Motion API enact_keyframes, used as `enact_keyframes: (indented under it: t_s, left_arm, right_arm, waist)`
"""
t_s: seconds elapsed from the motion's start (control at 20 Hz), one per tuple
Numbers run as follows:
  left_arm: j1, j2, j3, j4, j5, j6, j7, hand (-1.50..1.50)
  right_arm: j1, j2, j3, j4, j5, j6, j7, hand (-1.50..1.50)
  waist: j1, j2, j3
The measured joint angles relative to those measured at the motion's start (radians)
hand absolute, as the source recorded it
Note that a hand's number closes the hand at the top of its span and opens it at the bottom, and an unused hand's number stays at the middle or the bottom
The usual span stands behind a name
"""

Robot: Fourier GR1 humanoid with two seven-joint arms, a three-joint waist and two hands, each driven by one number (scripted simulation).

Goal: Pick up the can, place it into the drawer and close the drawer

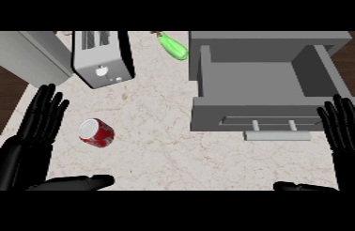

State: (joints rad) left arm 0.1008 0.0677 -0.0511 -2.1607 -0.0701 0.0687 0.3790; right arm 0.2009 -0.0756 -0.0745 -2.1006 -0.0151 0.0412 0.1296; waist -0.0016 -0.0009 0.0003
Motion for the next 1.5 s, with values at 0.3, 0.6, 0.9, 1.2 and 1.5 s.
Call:
enact_keyframes:
  t_s: [0.3, 0.6, 0.9, 1.2, 1.5]
  left_arm:
    - [0.000, -0.008, 0.034, 0.032, 0.010, 0.001, -0.005, -1.50]
    - [-0.049, -0.004, 0.079, 0.141, 0.023, -0.010, -0.058, -1.50]
    - [-0.062, -0.016, 0.096, 0.261, 0.023, -0.018, -0.157, -1.50]
    - [-0.052, -0.026, 0.112, 0.349, 0.019, -0.013, -0.243, -1.50]
    - [-0.046, -0.018, 0.145, 0.438, 0.025, -0.018, -0.326, -1.50]
  right_arm:
    - [0.037, -0.007, -0.048, 0.013, -0.036, 0.046, -0.041, -1.50]
    - [0.081, 0.010, -0.057, 0.004, -0.028, 0.072, -0.080, -1.50]
    - [0.079, 0.013, -0.079, 0.013, -0.035, 0.091, -0.087, -1.50]
    - [0.053, 0.008, -0.112, 0.048, -0.044, 0.110, -0.097, -1.50]
    - [0.079, 0.024, -0.103, 0.032, -0.027, 0.124, -0.105, -1.50]
  waist:
    - [0.000, 0.000, 0.000]
    - [-0.002, 0.000, 0.000]
    - [-0.001, 0.001, 0.000]
    - [0.000, 0.001, 0.000]
    - [-0.001, 0.000, -0.001]
